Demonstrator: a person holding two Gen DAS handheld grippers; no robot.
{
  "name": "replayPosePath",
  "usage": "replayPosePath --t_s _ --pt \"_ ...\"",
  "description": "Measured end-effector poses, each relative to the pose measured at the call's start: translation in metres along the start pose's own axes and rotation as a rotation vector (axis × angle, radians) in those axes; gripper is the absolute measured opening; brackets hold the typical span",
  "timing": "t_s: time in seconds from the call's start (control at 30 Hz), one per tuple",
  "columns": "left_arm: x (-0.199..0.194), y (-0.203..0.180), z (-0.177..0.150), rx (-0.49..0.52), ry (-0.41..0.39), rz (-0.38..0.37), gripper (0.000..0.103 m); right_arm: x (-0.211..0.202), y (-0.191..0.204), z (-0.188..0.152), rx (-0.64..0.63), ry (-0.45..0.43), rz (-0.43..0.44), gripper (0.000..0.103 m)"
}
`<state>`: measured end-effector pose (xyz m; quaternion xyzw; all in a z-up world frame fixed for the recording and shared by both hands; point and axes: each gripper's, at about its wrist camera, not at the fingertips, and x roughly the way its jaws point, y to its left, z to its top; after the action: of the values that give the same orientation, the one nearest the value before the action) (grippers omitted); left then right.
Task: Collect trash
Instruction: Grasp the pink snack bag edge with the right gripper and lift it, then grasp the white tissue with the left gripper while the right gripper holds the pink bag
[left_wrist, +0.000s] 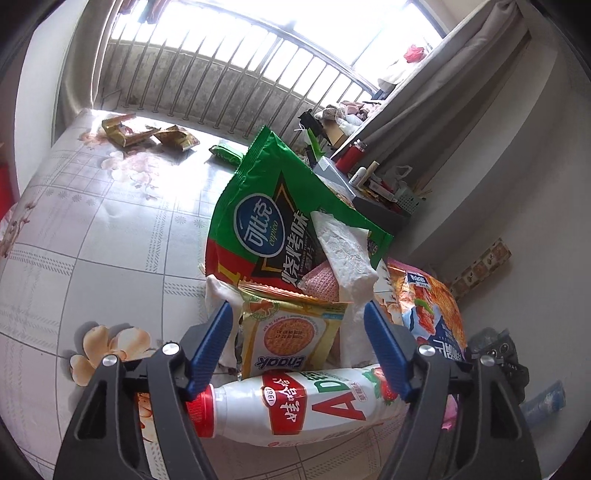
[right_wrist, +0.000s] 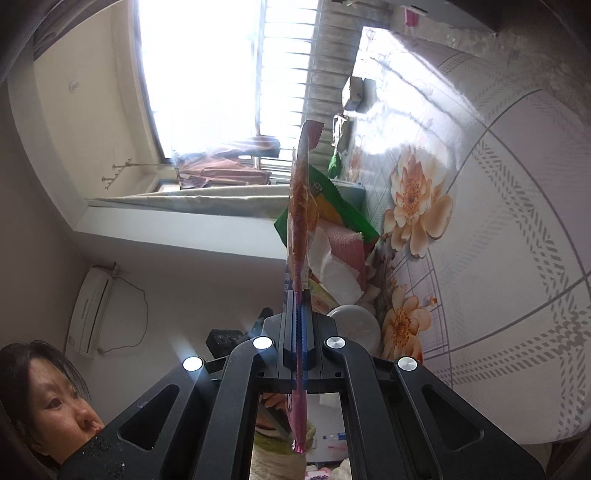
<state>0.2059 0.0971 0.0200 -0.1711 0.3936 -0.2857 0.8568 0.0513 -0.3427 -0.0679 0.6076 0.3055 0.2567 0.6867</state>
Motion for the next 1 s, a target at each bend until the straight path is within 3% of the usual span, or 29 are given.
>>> replayPosePath --t_s 0.2,0.4,0.57,0.87,1.0 --pt "0.009 0.007 0.002 -0.042 0.014 0.002 0.063 -0.018 -0.015 -0.003 0.047 -0.054 0.014 0.000" --pt "-0.006 -0.023 0.002 0.063 -0.058 -0.025 0.061 -0.032 -0.021 -0.005 0.057 -0.090 0.029 0.000" --pt "0.008 -0.055 0.013 0.118 -0.030 -0.062 0.052 -0.034 -0.025 -0.006 0.062 -0.101 0.033 0.000" --pt "0.071 -0.126 0.011 0.514 0.125 0.081 0.051 -0.054 -0.031 -0.004 0.067 -0.121 0.064 0.000" --pt "0.102 -0.137 0.002 0.689 0.181 0.207 0.051 -0.057 -0.039 -0.003 0.076 -0.124 0.081 0.000"
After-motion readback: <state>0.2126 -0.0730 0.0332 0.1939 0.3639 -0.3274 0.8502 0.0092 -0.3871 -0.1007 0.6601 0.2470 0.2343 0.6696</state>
